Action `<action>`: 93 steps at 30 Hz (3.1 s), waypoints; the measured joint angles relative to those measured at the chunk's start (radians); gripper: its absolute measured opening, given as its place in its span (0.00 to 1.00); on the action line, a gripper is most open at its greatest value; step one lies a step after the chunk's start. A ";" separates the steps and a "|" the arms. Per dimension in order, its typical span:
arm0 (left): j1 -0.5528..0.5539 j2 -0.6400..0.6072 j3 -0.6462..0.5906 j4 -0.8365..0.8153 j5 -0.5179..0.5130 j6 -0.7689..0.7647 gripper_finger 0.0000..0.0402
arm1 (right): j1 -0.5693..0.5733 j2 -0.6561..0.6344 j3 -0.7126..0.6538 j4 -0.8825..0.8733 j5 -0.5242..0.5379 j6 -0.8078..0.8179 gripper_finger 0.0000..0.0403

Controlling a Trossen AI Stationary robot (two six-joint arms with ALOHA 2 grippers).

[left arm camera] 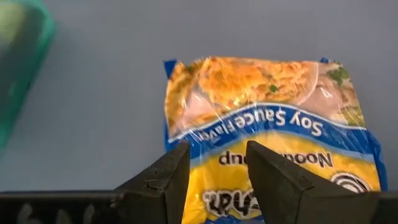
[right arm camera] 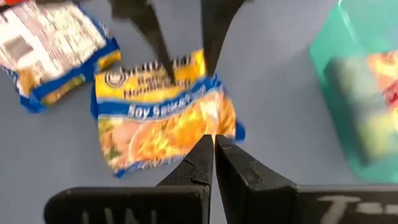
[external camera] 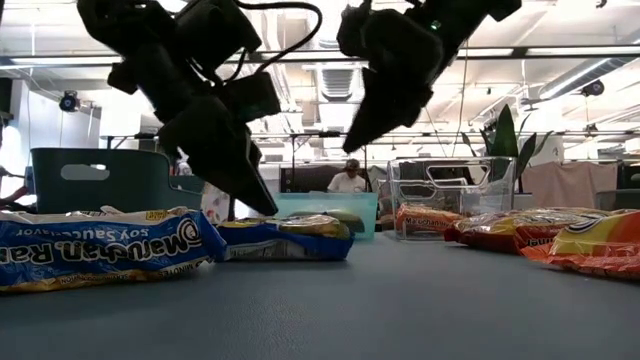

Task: Sort Maruchan noodles
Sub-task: Put the blue noodle pack into the dark blue bin

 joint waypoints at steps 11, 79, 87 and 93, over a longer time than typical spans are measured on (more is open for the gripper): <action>0.009 0.008 -0.001 0.082 -0.081 0.052 0.35 | 0.045 0.028 -0.033 0.040 -0.015 0.072 0.02; -0.246 -0.029 -0.213 0.341 -0.247 -0.086 0.35 | 0.083 0.106 -0.102 0.208 0.089 0.816 0.59; -0.218 0.075 -0.173 0.410 -0.326 -0.079 0.35 | 0.083 0.106 -0.120 0.220 0.101 0.823 0.59; -0.218 0.117 -0.176 0.424 -0.335 -0.135 0.35 | 0.083 0.106 -0.165 0.296 0.100 0.840 0.59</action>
